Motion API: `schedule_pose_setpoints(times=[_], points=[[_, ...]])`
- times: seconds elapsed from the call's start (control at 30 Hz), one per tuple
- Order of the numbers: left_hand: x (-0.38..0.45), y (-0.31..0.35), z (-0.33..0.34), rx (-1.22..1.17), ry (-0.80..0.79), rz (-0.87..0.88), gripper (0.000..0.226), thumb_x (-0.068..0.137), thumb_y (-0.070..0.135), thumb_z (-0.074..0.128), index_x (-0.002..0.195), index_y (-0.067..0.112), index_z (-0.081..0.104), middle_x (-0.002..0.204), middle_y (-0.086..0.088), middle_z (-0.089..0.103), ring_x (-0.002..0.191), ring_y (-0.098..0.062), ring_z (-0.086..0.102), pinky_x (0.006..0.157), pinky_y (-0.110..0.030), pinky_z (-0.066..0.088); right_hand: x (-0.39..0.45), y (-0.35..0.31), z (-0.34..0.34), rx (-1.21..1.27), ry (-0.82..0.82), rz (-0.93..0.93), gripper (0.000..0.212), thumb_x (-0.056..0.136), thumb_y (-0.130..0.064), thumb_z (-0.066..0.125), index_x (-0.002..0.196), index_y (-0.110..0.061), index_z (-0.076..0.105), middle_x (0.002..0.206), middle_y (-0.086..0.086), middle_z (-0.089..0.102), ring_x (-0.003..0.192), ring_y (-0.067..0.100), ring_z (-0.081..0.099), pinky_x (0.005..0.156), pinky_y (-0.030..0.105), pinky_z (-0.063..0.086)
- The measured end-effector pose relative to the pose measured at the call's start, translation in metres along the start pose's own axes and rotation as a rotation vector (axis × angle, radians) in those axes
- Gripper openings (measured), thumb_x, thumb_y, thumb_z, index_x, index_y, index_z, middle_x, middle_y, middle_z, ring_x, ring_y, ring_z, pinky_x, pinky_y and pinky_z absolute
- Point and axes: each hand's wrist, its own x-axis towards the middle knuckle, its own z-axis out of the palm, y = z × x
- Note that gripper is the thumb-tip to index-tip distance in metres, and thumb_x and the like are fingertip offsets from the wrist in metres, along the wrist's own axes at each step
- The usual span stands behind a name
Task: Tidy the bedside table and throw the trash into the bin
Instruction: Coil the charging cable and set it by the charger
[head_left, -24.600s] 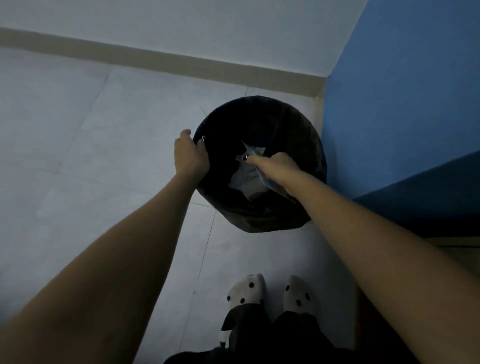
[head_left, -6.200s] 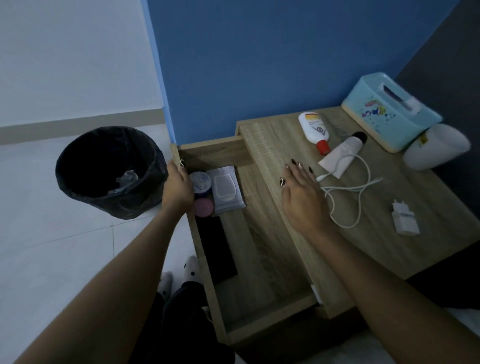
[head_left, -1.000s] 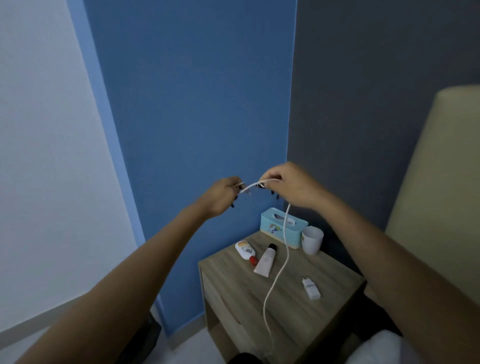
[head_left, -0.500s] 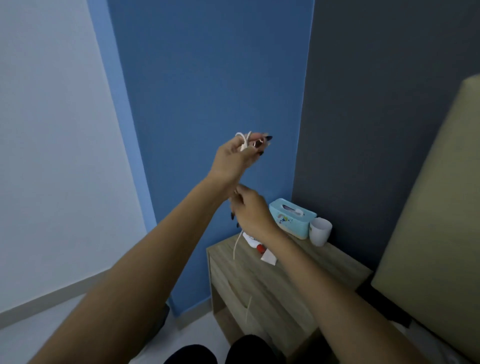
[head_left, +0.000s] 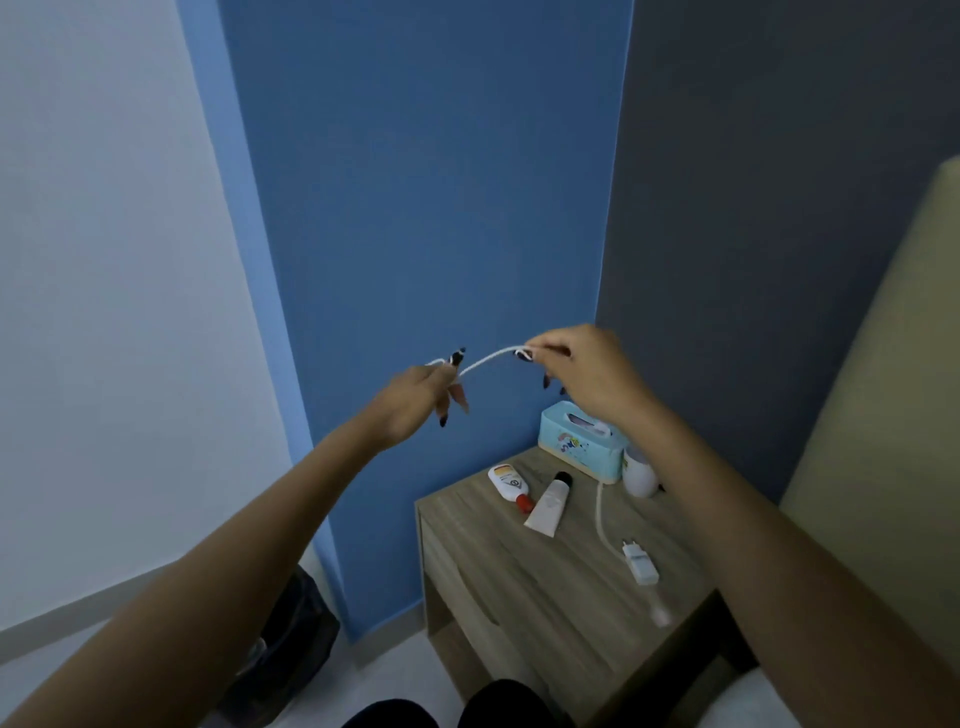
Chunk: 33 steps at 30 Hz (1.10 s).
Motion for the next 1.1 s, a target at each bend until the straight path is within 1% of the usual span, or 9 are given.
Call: schedule_pose_setpoints(times=[0.07,0.2,0.33,0.43,0.5,0.6,0.73,0.9,1.1], points=[[-0.004,0.017,0.003,-0.303,-0.131,-0.072,0.054,0.097,0.051,0.033,0.066,0.013,0.056,0.056,-0.001,0.048,0.051,-0.012,0.042,0.054,-0.02,0.036,0.007,0.002,0.0,0.021,0.101,-0.028,0.021,0.095,-0.021,0.057,0.1,-0.013,0.076,0.076,0.008,0.071,0.067,0.022,0.062,0.062,0.038,0.049],[-0.004,0.053,0.003,-1.044,-0.294,-0.088,0.034,0.101,0.024,0.033,0.068,0.019,0.042,0.055,0.006,0.038,0.043,-0.009,0.035,0.047,-0.021,0.033,0.015,0.011,0.019,0.099,0.213,0.02,0.022,0.096,-0.021,0.055,0.094,-0.01,0.075,0.075,0.012,0.071,0.069,0.029,0.065,0.061,0.04,0.049],[0.015,0.08,0.001,-1.431,-0.047,-0.124,0.031,0.103,0.017,0.031,0.082,0.013,0.053,0.066,0.002,0.059,0.057,-0.009,0.061,0.058,-0.021,0.054,0.007,0.006,0.051,0.119,0.127,0.033,0.024,0.098,-0.016,0.049,0.096,-0.017,0.073,0.059,0.002,0.06,0.047,0.017,0.048,0.05,0.03,0.036],[0.034,0.081,0.006,-1.274,0.146,-0.058,0.025,0.102,0.01,0.034,0.098,0.008,0.059,0.09,-0.004,0.07,0.1,-0.016,0.068,0.09,-0.026,0.05,-0.001,-0.009,0.068,0.094,0.036,0.002,0.033,0.099,-0.012,0.042,0.122,-0.018,0.065,0.068,-0.004,0.058,0.061,0.016,0.057,0.053,0.012,0.039],[0.04,0.071,0.008,-0.845,0.298,0.025,0.023,0.1,0.006,0.039,0.11,0.006,0.06,0.11,-0.007,0.067,0.115,-0.017,0.062,0.095,-0.025,0.045,-0.005,-0.015,0.071,0.093,-0.023,-0.003,0.036,0.099,-0.009,0.04,0.127,-0.018,0.061,0.079,-0.001,0.061,0.06,0.01,0.056,0.057,0.01,0.04],[0.039,0.047,0.003,-0.106,0.44,0.232,0.024,0.099,0.006,0.039,0.116,0.0,0.055,0.114,-0.009,0.062,0.098,-0.013,0.061,0.078,-0.015,0.044,-0.005,-0.018,0.066,0.049,-0.111,-0.017,0.03,0.098,-0.009,0.042,0.115,-0.013,0.066,0.079,0.003,0.064,0.058,0.01,0.055,0.055,0.02,0.042],[0.028,0.025,-0.002,0.365,0.127,0.205,0.017,0.097,0.009,0.036,0.09,0.003,0.05,0.086,-0.013,0.061,0.077,-0.031,0.06,0.074,-0.043,0.05,0.0,-0.012,0.049,-0.067,-0.133,-0.059,0.024,0.095,-0.011,0.048,0.098,-0.011,0.072,0.079,0.007,0.069,0.07,0.019,0.063,0.064,0.034,0.05],[0.001,0.04,0.003,0.101,-0.111,-0.05,0.07,0.092,0.067,0.024,0.054,0.013,0.048,0.051,-0.002,0.052,0.05,-0.018,0.051,0.072,-0.032,0.053,0.003,-0.001,0.031,-0.145,-0.111,-0.095,0.027,0.094,-0.015,0.057,0.07,-0.022,0.068,0.061,-0.003,0.056,0.055,0.01,0.05,0.053,0.027,0.038],[-0.01,0.055,-0.001,-0.528,-0.51,-0.168,0.041,0.097,0.026,0.044,0.058,0.013,0.042,0.055,-0.005,0.024,0.042,-0.015,0.024,0.074,-0.031,0.057,0.004,0.014,0.033,-0.036,0.041,-0.088,0.024,0.092,-0.012,0.06,0.109,-0.021,0.074,0.088,0.0,0.064,0.078,0.011,0.058,0.066,0.013,0.039]])
